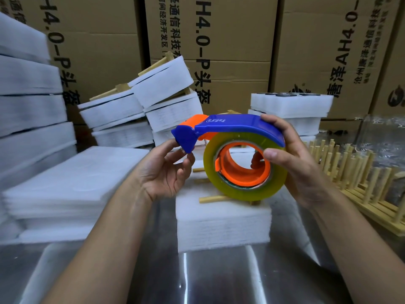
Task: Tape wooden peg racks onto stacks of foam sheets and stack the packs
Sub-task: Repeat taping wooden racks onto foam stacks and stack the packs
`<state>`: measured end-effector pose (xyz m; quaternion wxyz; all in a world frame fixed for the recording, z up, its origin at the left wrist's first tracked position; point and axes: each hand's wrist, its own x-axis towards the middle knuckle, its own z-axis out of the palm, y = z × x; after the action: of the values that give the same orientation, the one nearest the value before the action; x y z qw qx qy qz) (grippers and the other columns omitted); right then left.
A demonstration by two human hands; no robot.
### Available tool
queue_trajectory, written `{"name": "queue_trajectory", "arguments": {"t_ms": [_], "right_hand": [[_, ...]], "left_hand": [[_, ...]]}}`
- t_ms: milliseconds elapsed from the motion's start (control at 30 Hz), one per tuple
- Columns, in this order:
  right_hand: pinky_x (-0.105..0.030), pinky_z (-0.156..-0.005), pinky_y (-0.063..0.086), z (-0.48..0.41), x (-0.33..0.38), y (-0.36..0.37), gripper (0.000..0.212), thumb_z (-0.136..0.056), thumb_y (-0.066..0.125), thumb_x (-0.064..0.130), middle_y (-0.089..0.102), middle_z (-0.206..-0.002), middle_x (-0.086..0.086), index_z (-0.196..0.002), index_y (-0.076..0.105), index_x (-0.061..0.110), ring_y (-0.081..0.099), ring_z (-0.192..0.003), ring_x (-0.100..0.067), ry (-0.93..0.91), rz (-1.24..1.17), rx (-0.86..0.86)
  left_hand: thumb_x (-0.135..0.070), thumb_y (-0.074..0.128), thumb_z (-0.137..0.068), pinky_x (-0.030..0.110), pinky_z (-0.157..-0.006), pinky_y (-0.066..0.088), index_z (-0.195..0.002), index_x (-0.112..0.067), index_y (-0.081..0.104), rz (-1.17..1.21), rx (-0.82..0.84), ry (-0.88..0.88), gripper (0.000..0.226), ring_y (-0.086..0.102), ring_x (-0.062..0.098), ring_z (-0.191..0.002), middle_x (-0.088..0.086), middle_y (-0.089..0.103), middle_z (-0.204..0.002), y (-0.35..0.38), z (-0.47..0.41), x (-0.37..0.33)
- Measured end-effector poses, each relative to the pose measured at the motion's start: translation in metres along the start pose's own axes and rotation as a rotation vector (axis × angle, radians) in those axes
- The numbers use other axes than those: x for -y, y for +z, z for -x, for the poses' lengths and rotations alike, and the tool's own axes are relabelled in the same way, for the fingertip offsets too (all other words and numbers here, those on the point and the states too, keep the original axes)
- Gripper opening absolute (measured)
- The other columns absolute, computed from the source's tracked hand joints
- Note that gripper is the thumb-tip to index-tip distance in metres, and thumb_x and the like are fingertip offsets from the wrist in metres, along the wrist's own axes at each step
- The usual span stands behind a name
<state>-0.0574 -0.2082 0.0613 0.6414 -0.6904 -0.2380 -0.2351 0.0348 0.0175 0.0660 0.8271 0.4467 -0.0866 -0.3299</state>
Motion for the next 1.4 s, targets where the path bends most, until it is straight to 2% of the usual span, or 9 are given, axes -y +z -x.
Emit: {"name": "queue_trajectory", "arguments": {"t_ms": [100, 267, 467, 600, 933, 1033, 1133, 1300, 1400], "right_hand": [[-0.027, -0.078, 0.053, 0.001, 0.0, 0.0, 0.058, -0.06, 0.071, 0.036, 0.06, -0.117, 0.01, -0.115, 0.057, 0.047, 0.064, -0.101, -0.018, -0.009, 0.004, 0.009], [-0.027, -0.082, 0.052, 0.002, -0.001, 0.001, 0.058, -0.063, 0.065, 0.037, 0.06, -0.119, 0.011, -0.119, 0.053, 0.044, 0.062, -0.106, -0.018, -0.04, 0.031, 0.009], [-0.026, -0.083, 0.052, 0.002, -0.001, 0.002, 0.054, -0.068, 0.064, 0.042, 0.059, -0.12, 0.014, -0.121, 0.054, 0.049, 0.061, -0.11, -0.017, -0.063, 0.087, -0.004], [-0.028, -0.085, 0.052, 0.003, -0.002, 0.003, 0.048, -0.073, 0.064, 0.042, 0.059, -0.124, 0.01, -0.12, 0.057, 0.049, 0.061, -0.111, -0.018, -0.089, 0.099, -0.024], [-0.023, -0.084, 0.05, 0.004, 0.0, 0.008, 0.048, -0.072, 0.065, 0.039, 0.057, -0.126, 0.012, -0.119, 0.056, 0.048, 0.06, -0.111, -0.014, -0.094, 0.112, 0.011], [-0.017, -0.08, 0.051, 0.006, 0.001, 0.01, 0.061, -0.064, 0.076, 0.034, 0.057, -0.124, 0.018, -0.118, 0.054, 0.053, 0.062, -0.109, -0.008, -0.116, 0.166, 0.021], [-0.016, -0.079, 0.052, 0.007, -0.001, 0.011, 0.077, -0.059, 0.085, 0.021, 0.055, -0.128, 0.012, -0.12, 0.051, 0.052, 0.062, -0.108, -0.009, -0.113, 0.23, 0.001], [-0.021, -0.076, 0.054, 0.009, -0.003, 0.015, 0.071, -0.063, 0.078, 0.009, 0.061, -0.122, 0.007, -0.119, 0.055, 0.047, 0.065, -0.105, -0.013, -0.151, 0.177, -0.061], [-0.025, -0.076, 0.055, 0.008, -0.004, 0.014, 0.074, -0.061, 0.079, 0.005, 0.065, -0.118, 0.001, -0.121, 0.056, 0.042, 0.067, -0.098, -0.016, -0.199, 0.162, -0.096]], "left_hand": [[-0.029, 0.069, -0.061, 0.013, -0.035, 0.044, -0.062, -0.01, 0.074, -0.01, -0.019, 0.042, 0.02, 0.063, 0.007, -0.051, 0.001, 0.068, -0.071, 0.001, 0.001, 0.0], [-0.031, 0.071, -0.056, 0.011, -0.035, 0.04, -0.073, -0.015, 0.066, -0.029, -0.1, 0.109, 0.023, 0.061, 0.004, -0.046, -0.004, 0.066, -0.062, 0.004, 0.002, 0.0], [-0.032, 0.065, -0.081, 0.009, -0.034, 0.037, -0.072, -0.014, 0.06, -0.098, -0.215, 0.15, 0.021, 0.055, 0.001, -0.04, -0.007, 0.057, -0.049, 0.003, 0.002, -0.003], [-0.022, 0.056, -0.089, 0.01, -0.034, 0.039, -0.077, -0.01, 0.06, -0.241, -0.285, 0.176, 0.017, 0.05, 0.001, -0.036, -0.006, 0.051, -0.043, 0.0, 0.001, -0.005], [-0.012, 0.049, -0.09, 0.01, -0.034, 0.039, -0.078, -0.01, 0.054, -0.417, -0.353, 0.205, 0.014, 0.043, 0.002, -0.031, -0.005, 0.044, -0.039, -0.008, 0.003, -0.01], [-0.016, 0.049, -0.088, 0.011, -0.033, 0.038, -0.071, -0.013, 0.05, -0.452, -0.359, 0.195, 0.017, 0.043, 0.003, -0.031, -0.006, 0.044, -0.039, -0.008, 0.005, -0.01], [-0.019, 0.051, -0.09, 0.01, -0.033, 0.037, -0.065, -0.014, 0.048, -0.486, -0.399, 0.23, 0.025, 0.043, 0.003, -0.031, -0.005, 0.044, -0.038, -0.008, 0.005, -0.009], [-0.004, 0.047, -0.092, 0.011, -0.033, 0.034, -0.078, -0.006, 0.058, -0.583, -0.446, 0.321, 0.018, 0.04, 0.003, -0.029, 0.003, 0.052, -0.057, -0.009, 0.004, -0.008], [0.001, 0.046, -0.089, 0.01, -0.034, 0.032, -0.075, -0.004, 0.061, -0.618, -0.471, 0.408, 0.021, 0.036, 0.003, -0.03, 0.0, 0.048, -0.048, -0.009, 0.005, -0.011]]}}
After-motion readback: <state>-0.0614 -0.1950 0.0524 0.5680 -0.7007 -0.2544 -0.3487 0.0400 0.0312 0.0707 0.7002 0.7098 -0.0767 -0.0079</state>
